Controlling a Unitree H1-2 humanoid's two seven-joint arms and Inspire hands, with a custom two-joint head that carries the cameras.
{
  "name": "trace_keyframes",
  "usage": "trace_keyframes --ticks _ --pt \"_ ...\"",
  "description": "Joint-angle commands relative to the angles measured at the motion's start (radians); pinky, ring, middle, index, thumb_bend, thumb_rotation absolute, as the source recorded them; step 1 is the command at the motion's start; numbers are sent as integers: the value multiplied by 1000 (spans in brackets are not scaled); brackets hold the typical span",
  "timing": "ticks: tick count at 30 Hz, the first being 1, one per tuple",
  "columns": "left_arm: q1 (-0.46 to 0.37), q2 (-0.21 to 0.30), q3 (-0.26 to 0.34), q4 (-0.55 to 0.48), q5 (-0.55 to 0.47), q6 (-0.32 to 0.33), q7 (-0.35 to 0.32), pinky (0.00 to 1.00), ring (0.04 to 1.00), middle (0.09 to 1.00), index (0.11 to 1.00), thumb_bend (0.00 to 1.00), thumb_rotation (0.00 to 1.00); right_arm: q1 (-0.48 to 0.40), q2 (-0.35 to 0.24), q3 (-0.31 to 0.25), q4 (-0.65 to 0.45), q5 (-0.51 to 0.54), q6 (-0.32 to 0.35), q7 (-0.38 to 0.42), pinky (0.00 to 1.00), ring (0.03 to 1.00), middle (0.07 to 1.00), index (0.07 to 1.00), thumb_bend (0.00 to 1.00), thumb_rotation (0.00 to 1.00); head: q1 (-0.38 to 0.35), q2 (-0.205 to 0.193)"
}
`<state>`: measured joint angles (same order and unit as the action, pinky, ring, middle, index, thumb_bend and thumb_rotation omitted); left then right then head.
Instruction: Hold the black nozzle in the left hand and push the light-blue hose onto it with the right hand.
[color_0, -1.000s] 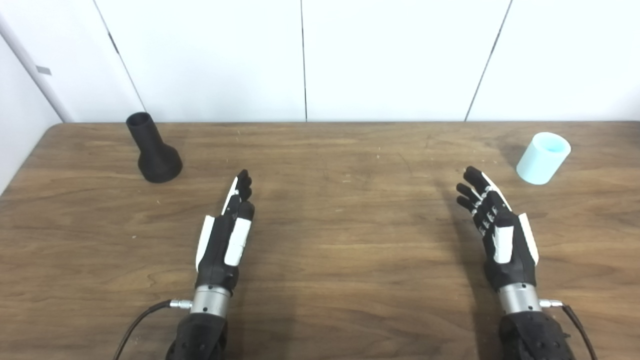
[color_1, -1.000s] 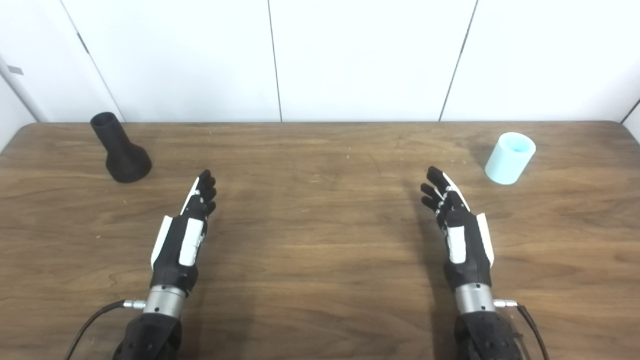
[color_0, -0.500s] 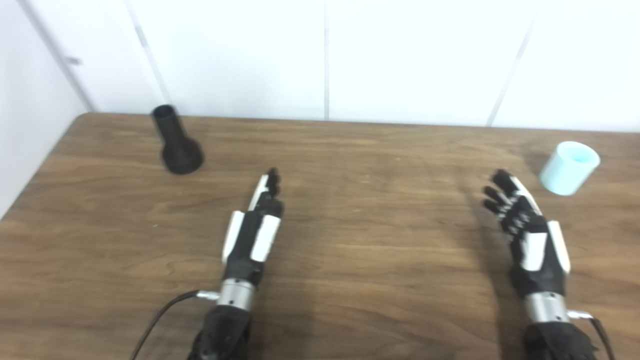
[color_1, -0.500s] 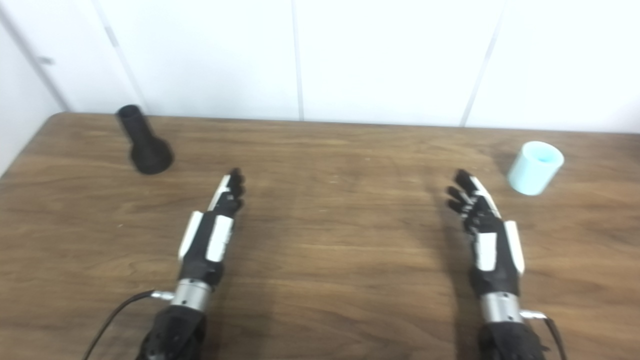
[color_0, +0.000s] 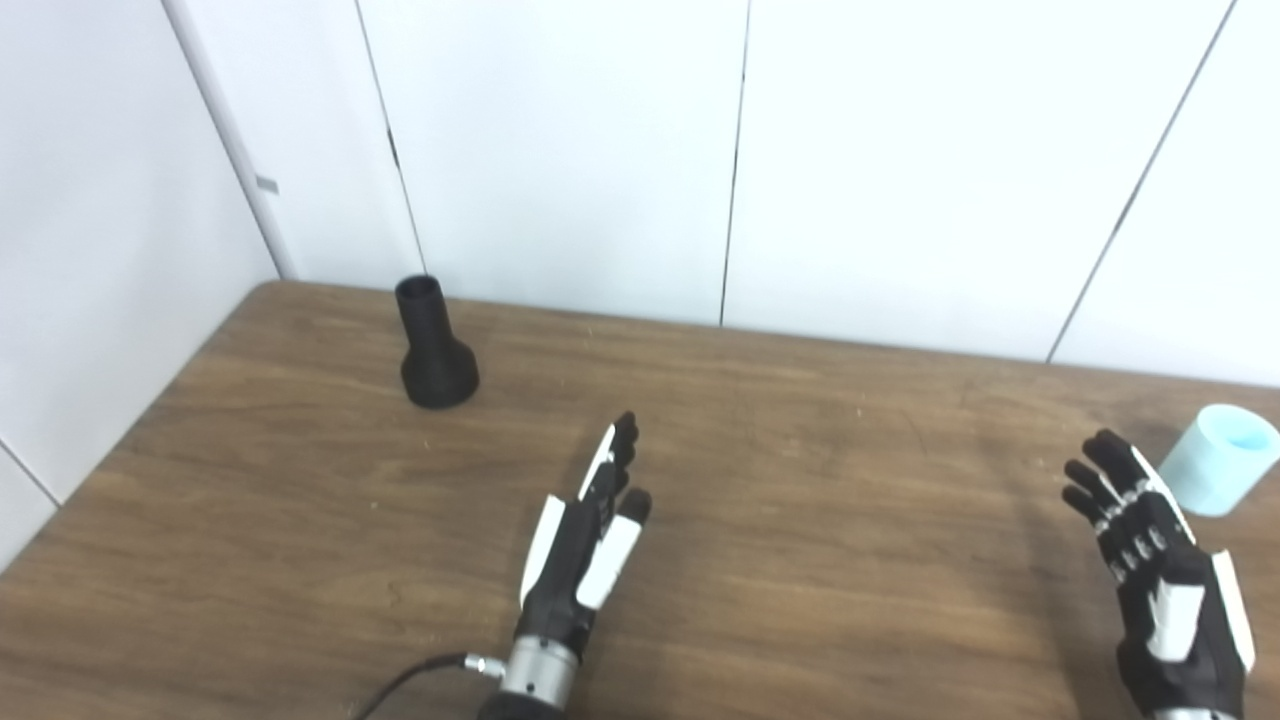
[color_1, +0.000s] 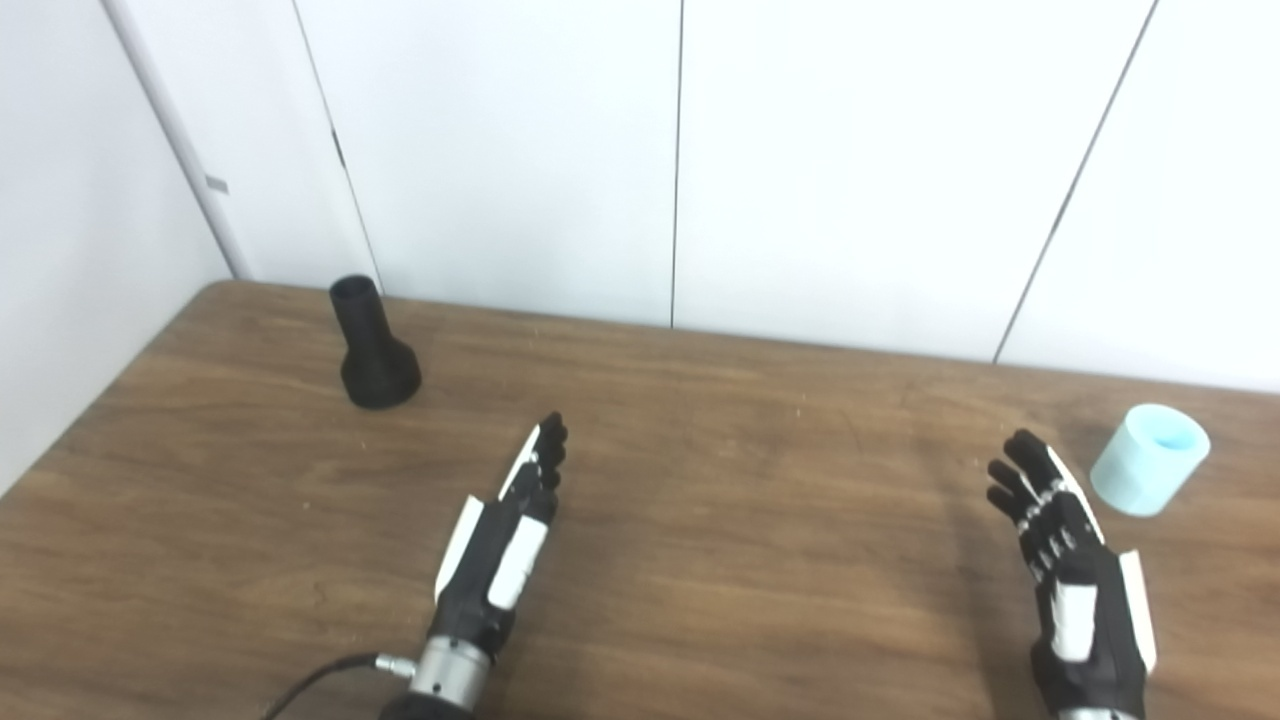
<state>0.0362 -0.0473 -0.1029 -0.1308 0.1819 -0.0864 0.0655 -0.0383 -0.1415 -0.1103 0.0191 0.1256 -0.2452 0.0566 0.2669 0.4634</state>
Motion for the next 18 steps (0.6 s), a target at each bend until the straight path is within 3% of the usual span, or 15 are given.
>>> trace_keyframes --ticks 1,7,18 --pt "1 -9 -6 33 10 -48 14 1000 1000 1000 1000 939 1000 44 -6 -6 95 10 -44 16 862 882 906 888 726 1000 -1 -15" --pt "6 -6 -2 68 7 -88 14 1000 1000 1000 1000 941 1000 43 -6 -10 137 21 -79 30 863 886 912 890 701 1000 -9 -40" --pt "7 6 17 69 9 -87 15 1000 1000 1000 1000 923 1000 43 3 -9 161 24 -108 32 856 874 904 879 717 1000 -20 -50"
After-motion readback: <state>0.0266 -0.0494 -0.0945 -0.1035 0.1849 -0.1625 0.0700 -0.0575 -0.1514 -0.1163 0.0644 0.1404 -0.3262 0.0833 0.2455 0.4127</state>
